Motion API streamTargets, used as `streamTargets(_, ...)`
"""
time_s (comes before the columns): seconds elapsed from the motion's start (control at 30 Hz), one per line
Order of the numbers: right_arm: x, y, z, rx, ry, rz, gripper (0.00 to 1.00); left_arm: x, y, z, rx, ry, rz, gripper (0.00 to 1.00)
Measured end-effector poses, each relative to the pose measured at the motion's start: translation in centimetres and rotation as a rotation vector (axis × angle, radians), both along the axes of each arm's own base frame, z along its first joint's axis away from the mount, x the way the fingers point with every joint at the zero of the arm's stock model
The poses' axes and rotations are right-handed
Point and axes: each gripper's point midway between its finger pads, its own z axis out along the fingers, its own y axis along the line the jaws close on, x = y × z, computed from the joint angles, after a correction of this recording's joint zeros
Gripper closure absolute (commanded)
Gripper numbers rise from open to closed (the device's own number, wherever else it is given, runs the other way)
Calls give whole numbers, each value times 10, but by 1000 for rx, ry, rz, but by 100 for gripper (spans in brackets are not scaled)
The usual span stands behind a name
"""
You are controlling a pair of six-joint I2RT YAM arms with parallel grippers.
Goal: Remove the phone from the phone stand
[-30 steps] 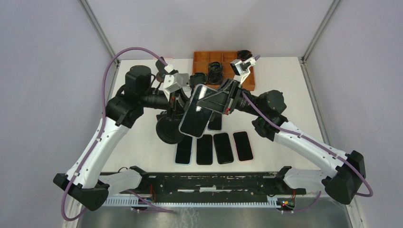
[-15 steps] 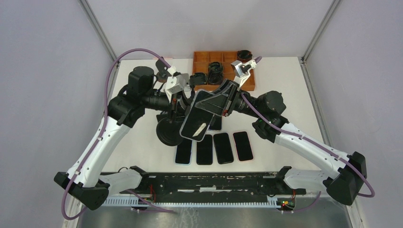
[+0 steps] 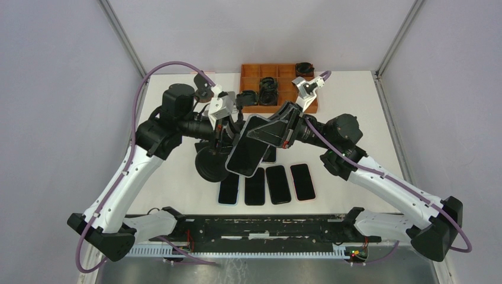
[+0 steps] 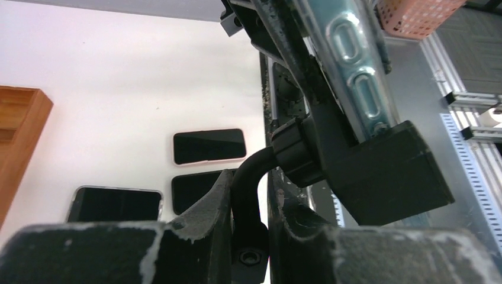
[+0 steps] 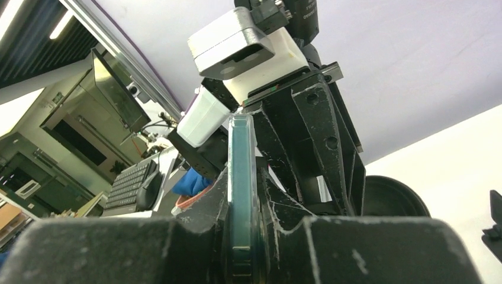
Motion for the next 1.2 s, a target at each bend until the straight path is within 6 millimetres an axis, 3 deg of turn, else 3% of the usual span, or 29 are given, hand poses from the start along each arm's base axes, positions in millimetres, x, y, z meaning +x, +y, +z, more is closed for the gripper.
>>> streamTargets(0.17, 12, -1, 1, -66, 10, 27, 100, 10, 2, -5, 20, -72, 28, 98)
streamTargets(0.37, 39, -27, 30, -32, -26, -41, 100, 12, 3, -8, 30, -105, 26, 98)
streamTargets(0.6, 65, -62, 64, 84, -71, -171, 100, -9, 15, -21, 71, -52, -1, 98)
streamTargets(0.77, 76, -77, 65, 78, -88, -216, 100, -19, 19, -18, 67, -49, -13, 98)
streamTargets(0.9, 101, -89, 41, -26, -77, -294, 100, -21, 20, -19, 71, -53, -18, 98)
streamTargets(1.0, 127, -100, 2, -161, -35, -368, 100, -21, 21, -16, 68, -61, -19, 98)
streamTargets(1.1, 159, -112, -51, -316, 32, -445, 100, -21, 20, -6, 55, -79, -21, 98)
streamTargets(1.2, 193, -124, -133, -505, 152, -509, 100, -21, 19, 4, 40, -101, -24, 98)
